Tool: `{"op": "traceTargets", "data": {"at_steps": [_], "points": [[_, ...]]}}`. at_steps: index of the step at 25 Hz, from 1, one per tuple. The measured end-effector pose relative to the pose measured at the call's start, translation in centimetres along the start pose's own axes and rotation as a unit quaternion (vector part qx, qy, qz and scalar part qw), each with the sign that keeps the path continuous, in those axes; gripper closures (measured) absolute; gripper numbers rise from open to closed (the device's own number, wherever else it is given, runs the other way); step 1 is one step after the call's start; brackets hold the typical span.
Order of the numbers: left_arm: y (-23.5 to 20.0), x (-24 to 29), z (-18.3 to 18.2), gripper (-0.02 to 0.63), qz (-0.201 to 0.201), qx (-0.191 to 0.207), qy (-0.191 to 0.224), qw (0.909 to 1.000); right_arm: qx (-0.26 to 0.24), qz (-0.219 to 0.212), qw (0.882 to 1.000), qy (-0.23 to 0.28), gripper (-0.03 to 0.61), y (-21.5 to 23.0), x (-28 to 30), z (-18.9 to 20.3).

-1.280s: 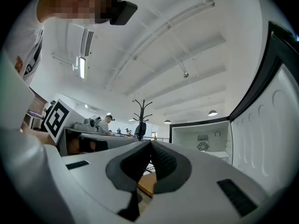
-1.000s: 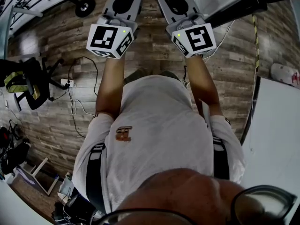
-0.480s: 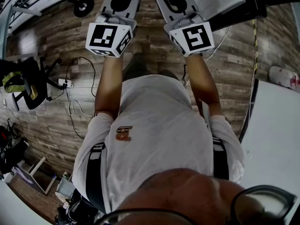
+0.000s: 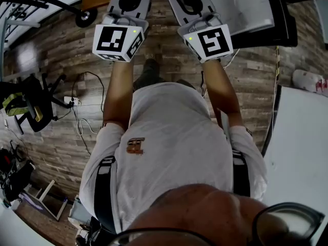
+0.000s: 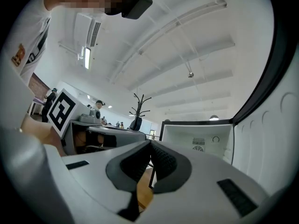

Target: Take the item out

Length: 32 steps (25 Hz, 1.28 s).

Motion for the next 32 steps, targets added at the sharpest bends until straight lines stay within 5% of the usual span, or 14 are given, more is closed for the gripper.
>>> {"op": "traceTargets", "data": {"at_steps": [32], "points": [[-22.1, 20.9, 10.2, 0.595, 0.094, 0.009, -0.022, 0.9953, -0.007, 0.112, 0.993, -0.046, 0.545, 16.4, 26.3, 5.6]]}}
Point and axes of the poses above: the fingertips, and each gripper's own axes: x forward along the fingers, y to its right, z out of its underside, the point moved 7 cm from there along -x, backward along the fingers, and after that the axes turned 9 degrees about x, right-handed, at the moved point
